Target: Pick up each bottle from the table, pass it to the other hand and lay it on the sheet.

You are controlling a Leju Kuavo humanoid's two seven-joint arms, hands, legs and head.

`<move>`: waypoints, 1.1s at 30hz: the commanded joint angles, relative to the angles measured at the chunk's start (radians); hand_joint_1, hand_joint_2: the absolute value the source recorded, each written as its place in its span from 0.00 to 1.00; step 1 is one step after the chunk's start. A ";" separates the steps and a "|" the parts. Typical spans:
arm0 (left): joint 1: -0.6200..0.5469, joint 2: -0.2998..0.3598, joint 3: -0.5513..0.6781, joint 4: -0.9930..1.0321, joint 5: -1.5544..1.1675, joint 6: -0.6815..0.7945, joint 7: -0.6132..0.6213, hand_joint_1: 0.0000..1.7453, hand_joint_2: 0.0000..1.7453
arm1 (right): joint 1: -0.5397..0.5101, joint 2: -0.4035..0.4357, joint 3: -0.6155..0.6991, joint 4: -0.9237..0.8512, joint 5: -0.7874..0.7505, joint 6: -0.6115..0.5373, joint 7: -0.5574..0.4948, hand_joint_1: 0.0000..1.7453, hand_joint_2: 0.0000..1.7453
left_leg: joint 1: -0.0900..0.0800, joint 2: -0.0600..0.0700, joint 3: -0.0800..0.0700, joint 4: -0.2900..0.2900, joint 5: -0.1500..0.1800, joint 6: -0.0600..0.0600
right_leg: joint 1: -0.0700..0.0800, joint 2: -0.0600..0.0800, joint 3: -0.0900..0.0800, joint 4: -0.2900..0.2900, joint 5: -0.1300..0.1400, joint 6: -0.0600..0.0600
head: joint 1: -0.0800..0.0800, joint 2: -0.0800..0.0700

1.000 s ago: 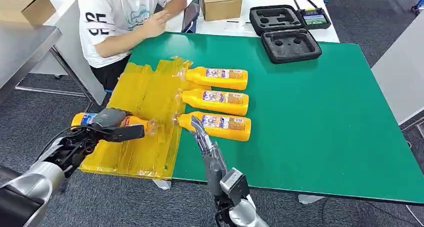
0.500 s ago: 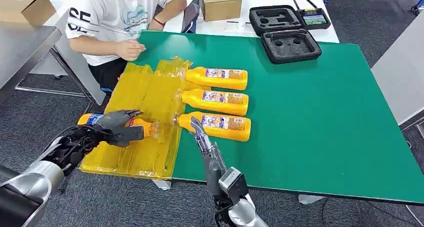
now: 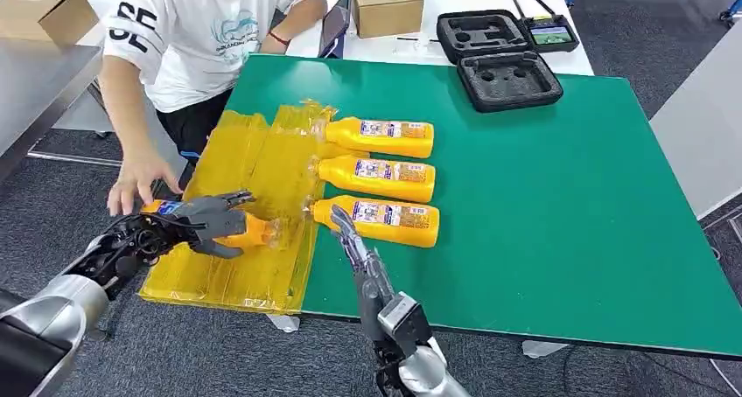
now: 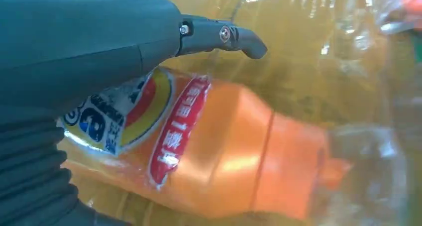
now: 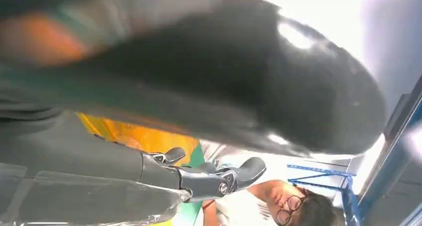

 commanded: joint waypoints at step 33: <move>0.360 -0.201 0.512 -0.482 0.605 0.890 -0.219 0.00 0.00 | -0.106 -0.137 -0.131 0.086 0.533 -0.270 0.377 0.00 1.00 | -0.001 0.002 0.002 -0.001 -0.002 0.002 | 0.000 0.001 0.001 -0.002 -0.001 0.000 | 0.000 0.000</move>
